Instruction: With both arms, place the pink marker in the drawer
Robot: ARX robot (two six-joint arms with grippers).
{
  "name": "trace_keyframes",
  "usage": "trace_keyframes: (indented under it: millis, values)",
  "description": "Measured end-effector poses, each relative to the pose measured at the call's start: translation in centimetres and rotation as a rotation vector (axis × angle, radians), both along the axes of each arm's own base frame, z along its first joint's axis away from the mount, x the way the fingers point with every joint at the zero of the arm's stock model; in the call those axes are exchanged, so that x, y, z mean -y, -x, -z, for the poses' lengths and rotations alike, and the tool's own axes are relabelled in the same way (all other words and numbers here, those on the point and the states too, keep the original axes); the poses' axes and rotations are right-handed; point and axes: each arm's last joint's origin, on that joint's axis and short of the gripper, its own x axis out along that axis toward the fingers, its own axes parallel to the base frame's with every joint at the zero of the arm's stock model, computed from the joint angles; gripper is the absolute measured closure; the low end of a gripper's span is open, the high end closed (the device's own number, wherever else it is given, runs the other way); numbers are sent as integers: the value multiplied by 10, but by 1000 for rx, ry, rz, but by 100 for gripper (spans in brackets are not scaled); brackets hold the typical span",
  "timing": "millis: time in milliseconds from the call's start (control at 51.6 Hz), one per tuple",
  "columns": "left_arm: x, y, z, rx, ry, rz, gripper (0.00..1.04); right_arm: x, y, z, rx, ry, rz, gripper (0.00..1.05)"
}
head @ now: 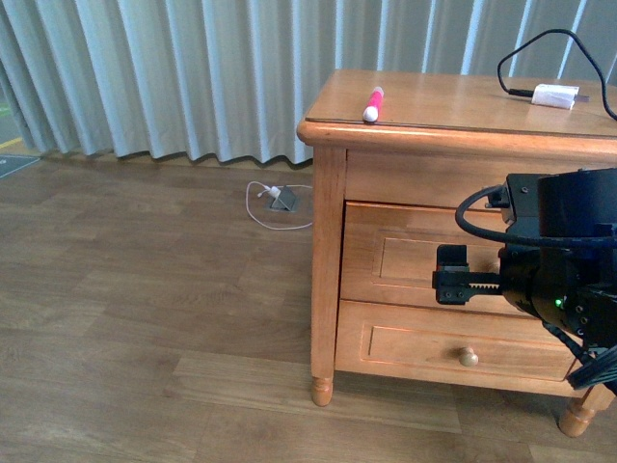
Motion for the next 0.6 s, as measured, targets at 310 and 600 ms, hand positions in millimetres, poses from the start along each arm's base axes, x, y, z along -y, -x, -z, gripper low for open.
trace_keyframes:
  millis: [310, 600]
  values:
    - [0, 0, 0, 0, 0, 0, 6, 11, -17, 10, 4, 3, 40, 8]
    - [0, 0, 0, 0, 0, 0, 6, 13, -19, 14, -3, 8, 48, 8]
